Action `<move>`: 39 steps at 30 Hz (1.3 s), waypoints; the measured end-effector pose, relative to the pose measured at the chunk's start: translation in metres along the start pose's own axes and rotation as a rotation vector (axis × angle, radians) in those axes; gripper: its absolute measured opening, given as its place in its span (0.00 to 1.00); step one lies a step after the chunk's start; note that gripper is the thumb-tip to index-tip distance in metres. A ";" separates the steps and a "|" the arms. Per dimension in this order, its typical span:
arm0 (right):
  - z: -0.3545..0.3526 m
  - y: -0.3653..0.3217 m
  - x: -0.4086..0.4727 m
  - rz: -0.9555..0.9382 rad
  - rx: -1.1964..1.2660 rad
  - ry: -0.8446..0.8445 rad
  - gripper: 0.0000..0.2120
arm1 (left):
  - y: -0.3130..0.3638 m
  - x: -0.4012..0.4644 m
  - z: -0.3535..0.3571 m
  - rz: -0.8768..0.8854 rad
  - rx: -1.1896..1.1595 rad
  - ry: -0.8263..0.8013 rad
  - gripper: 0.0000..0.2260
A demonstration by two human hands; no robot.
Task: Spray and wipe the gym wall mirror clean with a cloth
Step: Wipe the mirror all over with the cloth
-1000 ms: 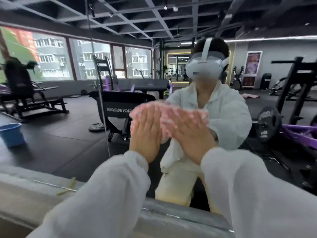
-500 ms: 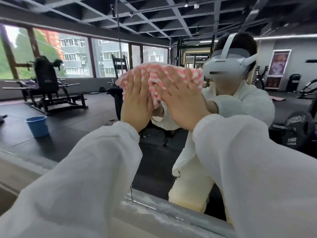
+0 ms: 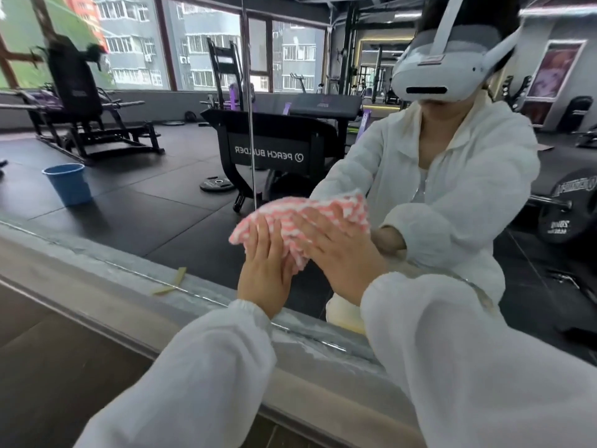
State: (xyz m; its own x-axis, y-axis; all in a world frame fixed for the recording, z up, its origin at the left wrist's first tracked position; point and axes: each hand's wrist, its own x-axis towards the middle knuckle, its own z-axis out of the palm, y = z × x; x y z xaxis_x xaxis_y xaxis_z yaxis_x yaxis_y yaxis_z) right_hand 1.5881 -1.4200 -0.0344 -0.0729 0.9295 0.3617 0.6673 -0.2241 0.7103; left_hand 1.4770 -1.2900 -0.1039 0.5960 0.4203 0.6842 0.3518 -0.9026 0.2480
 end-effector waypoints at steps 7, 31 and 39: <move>0.032 -0.064 -0.037 -0.157 0.022 -0.409 0.32 | 0.006 -0.077 0.047 -0.336 -0.162 -0.360 0.32; 0.079 -0.070 -0.186 0.118 0.403 -0.456 0.31 | 0.075 -0.109 0.060 0.417 0.353 -0.864 0.29; 0.035 0.028 -0.189 0.257 0.224 -0.142 0.26 | 0.119 -0.034 0.039 0.471 0.223 -0.342 0.25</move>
State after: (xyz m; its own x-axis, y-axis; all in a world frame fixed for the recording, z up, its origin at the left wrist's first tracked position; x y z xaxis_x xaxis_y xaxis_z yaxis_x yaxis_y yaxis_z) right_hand 1.6463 -1.5918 -0.1043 0.2109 0.8862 0.4124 0.7972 -0.4001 0.4520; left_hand 1.5269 -1.4083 -0.1246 0.9082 0.0211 0.4181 0.1153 -0.9727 -0.2014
